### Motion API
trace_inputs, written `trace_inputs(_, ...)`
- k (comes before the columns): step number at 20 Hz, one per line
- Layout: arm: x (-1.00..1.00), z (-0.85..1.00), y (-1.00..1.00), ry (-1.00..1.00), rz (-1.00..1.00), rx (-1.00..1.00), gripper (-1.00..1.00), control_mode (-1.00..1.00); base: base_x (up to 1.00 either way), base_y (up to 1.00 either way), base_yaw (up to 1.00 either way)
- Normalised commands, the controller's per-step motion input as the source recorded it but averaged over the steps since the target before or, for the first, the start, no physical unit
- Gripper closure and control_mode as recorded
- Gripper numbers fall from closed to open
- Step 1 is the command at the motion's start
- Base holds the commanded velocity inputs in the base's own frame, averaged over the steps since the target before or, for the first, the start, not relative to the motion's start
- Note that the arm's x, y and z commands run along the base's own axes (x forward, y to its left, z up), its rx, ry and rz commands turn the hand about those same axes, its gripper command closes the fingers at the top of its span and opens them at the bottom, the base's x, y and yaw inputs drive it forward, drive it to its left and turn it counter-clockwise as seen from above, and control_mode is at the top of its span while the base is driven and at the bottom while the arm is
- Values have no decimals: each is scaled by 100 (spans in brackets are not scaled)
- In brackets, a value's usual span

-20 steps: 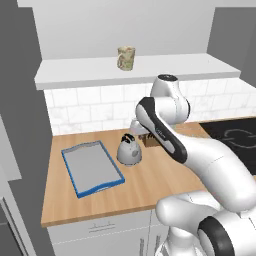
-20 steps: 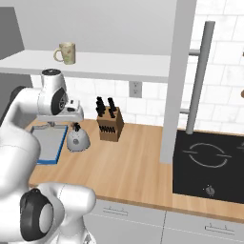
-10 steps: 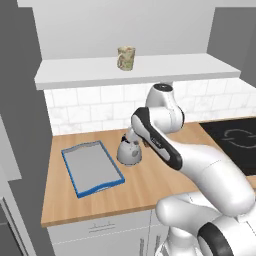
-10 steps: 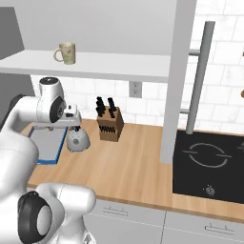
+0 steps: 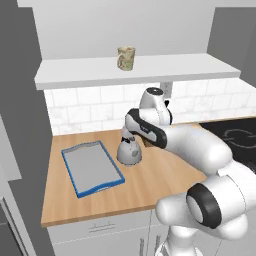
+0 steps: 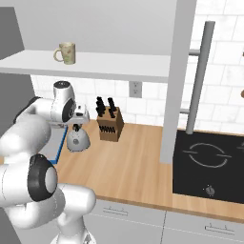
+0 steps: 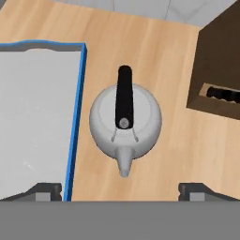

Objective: Pick the kettle from the counter and place it on the tray. Then pick the mug from the cabinet and place it on the tray. Then close the cabinet doors.

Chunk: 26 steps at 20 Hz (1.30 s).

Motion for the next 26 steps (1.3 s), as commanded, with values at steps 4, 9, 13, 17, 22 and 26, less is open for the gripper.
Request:
trace_inputs(4,52,-44,10,0,0,0,-100,-100,0,0,0)
trace_inputs(9,45,-36,19,0,0,0,-100,-100,0,0,0)
trace_inputs(13,42,-31,11,0,0,0,-100,-100,0,0,0)
trace_inputs(17,34,-29,4,0,0,0,-100,-100,0,0,0)
trace_inputs(22,6,-8,0,0,0,0,100,-100,0,0,0)
trace_inputs(26,0,-2,1,0,0,0,100,-100,0,0,0)
